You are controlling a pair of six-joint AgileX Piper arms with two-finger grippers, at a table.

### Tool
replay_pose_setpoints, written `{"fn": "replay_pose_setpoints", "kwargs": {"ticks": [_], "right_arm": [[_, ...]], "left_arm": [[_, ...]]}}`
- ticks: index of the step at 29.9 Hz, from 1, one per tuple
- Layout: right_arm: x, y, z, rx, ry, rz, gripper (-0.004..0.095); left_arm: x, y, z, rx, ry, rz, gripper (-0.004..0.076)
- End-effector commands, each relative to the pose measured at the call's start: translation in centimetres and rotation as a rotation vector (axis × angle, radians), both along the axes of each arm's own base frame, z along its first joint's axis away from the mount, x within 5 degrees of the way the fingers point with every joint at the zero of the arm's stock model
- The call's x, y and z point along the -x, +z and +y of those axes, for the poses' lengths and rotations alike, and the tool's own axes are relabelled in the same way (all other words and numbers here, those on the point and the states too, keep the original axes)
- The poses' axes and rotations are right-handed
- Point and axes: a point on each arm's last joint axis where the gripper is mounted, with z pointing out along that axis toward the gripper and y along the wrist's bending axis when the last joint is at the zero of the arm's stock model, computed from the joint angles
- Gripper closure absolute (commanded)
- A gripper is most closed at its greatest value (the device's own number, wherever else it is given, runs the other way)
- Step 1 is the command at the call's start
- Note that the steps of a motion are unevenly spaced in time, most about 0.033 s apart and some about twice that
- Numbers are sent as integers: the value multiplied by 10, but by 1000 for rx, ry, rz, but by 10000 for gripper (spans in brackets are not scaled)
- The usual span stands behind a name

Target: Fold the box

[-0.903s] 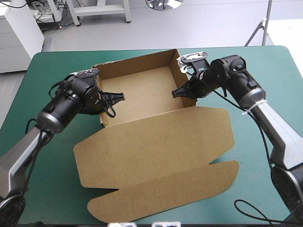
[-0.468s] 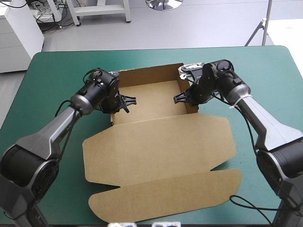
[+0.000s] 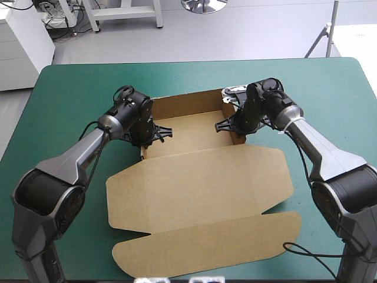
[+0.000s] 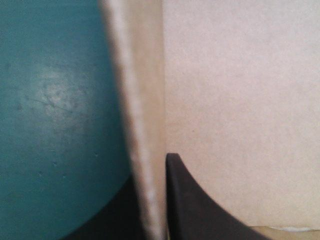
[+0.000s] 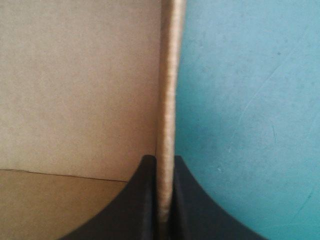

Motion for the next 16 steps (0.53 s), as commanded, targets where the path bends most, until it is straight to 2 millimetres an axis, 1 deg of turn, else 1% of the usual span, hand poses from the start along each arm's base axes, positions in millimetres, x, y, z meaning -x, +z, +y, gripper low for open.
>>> {"fn": "replay_pose_setpoints", "kwargs": {"ticks": [1,6,9,16], "right_arm": [[0,22,-15,73,2,-81,921],[1,22,-14,63,1,-77,921],[0,22,-14,61,-3,-75,921],[0,21,-14,50,-38,-67,921]], "left_arm": [[3,15,5,50,1,10,734],[1,14,14,153,70,71,734],[0,14,19,152,84,84,734],[2,14,20,142,84,99,734]]}}
